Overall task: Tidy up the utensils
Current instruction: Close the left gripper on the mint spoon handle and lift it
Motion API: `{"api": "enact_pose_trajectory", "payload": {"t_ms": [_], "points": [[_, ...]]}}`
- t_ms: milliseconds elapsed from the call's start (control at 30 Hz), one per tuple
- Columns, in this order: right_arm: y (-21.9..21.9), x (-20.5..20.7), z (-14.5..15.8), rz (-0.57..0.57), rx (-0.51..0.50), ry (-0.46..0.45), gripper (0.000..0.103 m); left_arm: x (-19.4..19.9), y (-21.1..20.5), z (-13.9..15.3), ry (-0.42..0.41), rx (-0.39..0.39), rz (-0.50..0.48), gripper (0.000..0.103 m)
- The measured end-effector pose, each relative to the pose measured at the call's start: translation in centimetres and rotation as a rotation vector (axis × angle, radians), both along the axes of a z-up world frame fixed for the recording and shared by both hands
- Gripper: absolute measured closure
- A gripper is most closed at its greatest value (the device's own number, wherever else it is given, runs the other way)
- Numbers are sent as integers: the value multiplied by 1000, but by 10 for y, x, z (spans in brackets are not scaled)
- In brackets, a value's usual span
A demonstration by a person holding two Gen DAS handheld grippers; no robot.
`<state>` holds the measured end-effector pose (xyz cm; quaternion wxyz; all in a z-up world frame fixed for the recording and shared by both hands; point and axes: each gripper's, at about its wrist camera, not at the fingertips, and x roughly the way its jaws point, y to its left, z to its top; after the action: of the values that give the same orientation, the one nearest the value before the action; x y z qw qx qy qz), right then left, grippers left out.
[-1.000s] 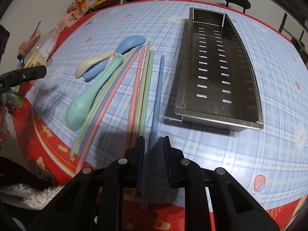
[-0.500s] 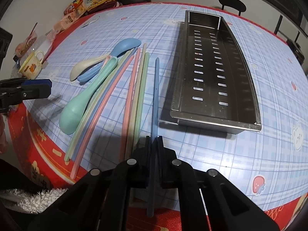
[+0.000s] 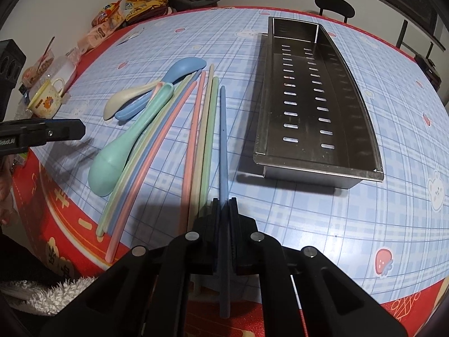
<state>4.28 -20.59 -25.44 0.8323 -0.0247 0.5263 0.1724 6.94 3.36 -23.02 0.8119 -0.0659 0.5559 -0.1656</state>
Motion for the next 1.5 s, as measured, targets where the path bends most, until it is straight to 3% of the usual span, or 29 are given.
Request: {"api": "enact_pose_trajectory", "payload": {"t_ms": [167,500,700,867,933,1200,1500], "points": [[-2,-2,0,-5,15,-11,96,0,5,-4,19,-27,13,65],[-2,-4,-1,-5,19,-20,96,-9,-34,-4,9,-42,-152,65],[-3,-4,-1,-4,18,-22,96,-10,-44,-15,41,-23,-172,66],[-3,-5,-1,-4,18,-23,96,-10,-44,-16,36,-6,-163,74],[-3,-5,-1,-3,18,-23,96,-10,-43,-17,40,-2,-156,84],[-3,-5,-1,-4,19,-23,96,-15,-60,-18,36,21,-238,85],[-3,-5,0,-4,19,-23,96,-12,-69,-29,62,28,-240,85]]}}
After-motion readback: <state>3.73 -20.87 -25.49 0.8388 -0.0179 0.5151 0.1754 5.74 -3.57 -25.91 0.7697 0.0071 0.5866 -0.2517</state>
